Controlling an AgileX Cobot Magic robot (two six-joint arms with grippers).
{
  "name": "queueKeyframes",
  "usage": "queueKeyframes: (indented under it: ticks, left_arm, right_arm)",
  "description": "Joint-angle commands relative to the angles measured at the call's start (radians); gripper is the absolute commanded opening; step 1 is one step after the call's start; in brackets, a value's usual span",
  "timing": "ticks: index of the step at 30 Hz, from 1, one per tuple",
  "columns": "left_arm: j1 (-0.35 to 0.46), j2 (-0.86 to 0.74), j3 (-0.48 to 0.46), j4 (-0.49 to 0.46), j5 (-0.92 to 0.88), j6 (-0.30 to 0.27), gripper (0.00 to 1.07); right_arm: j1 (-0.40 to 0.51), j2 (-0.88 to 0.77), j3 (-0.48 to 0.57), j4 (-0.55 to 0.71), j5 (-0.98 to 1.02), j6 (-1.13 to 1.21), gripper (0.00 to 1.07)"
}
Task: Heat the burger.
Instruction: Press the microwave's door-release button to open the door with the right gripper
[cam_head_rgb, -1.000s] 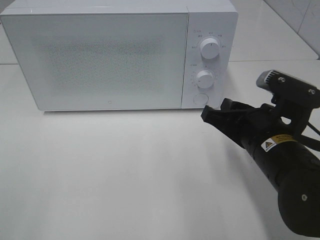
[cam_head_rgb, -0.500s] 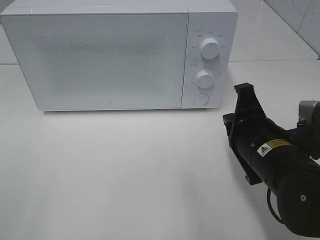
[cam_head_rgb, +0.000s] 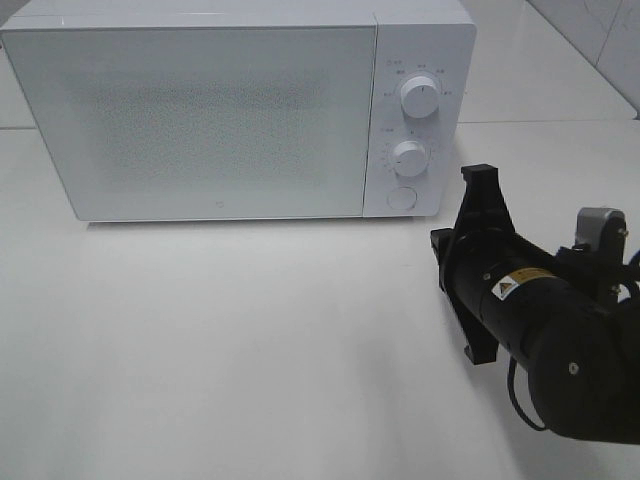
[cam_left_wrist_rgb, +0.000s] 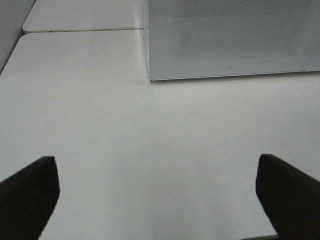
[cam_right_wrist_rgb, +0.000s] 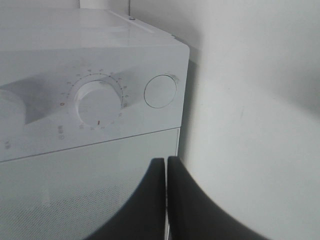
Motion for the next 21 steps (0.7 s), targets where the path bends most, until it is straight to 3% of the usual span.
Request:
queueKeyframes:
  ticks: [1, 21]
  left_arm:
    - [0.002, -0.008, 0.003, -0.005, 0.004, 0.002, 1.00]
    - [0.002, -0.008, 0.003, -0.005, 0.004, 0.002, 1.00]
  right_arm:
    - [-0.063, 0.034, -0.055, -0.081, 0.051, 0.048, 0.00]
    - [-0.226, 0.220, -0.291, -0.231, 0.172, 0.092, 0.00]
